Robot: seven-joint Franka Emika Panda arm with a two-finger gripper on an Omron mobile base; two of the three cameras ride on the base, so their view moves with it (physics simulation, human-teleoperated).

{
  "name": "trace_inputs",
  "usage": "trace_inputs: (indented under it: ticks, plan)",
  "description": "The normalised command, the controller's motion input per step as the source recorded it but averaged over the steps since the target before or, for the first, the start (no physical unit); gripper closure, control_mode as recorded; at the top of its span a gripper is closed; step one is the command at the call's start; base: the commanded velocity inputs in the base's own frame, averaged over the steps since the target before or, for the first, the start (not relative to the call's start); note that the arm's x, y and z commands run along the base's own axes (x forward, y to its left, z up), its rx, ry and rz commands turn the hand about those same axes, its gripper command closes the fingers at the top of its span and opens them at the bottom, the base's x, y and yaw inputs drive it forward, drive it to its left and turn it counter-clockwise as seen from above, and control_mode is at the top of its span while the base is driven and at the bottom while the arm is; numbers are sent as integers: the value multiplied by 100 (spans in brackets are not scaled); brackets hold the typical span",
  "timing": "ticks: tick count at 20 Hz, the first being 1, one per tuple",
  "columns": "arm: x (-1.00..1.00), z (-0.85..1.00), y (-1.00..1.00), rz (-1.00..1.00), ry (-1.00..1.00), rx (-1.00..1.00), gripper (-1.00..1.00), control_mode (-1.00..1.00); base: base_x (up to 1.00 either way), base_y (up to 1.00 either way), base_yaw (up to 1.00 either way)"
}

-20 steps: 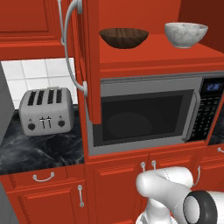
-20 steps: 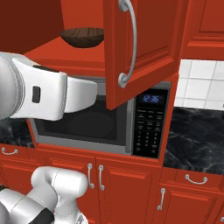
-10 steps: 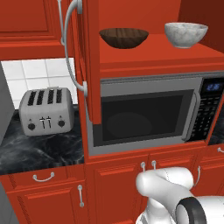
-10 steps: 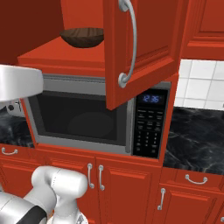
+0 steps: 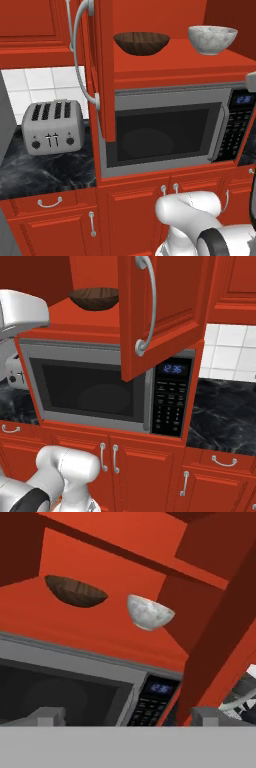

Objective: Move the bowls from the cabinet to the plates on the dining table.

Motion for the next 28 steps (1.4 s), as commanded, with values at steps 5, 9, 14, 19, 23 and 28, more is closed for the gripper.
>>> trace_inputs:
  ticks: [5,9,14,19,23,28]
  plan:
    - [89,-17,1,0,0,-17,-100,-100,0,0,0]
    - [85,0,0,0,-2,-8,-100,-100,0,0,0]
    - [52,0,-1,-1,7,-12,-100,-100,0,0,0]
    - [28,0,-14,-9,18,-14,-100,-100,0,0,0]
    - [22,0,-22,-12,11,-12,-100,-100,0,0,0]
    - [22,1,-32,-11,0,-12,-100,-100,0,0,0]
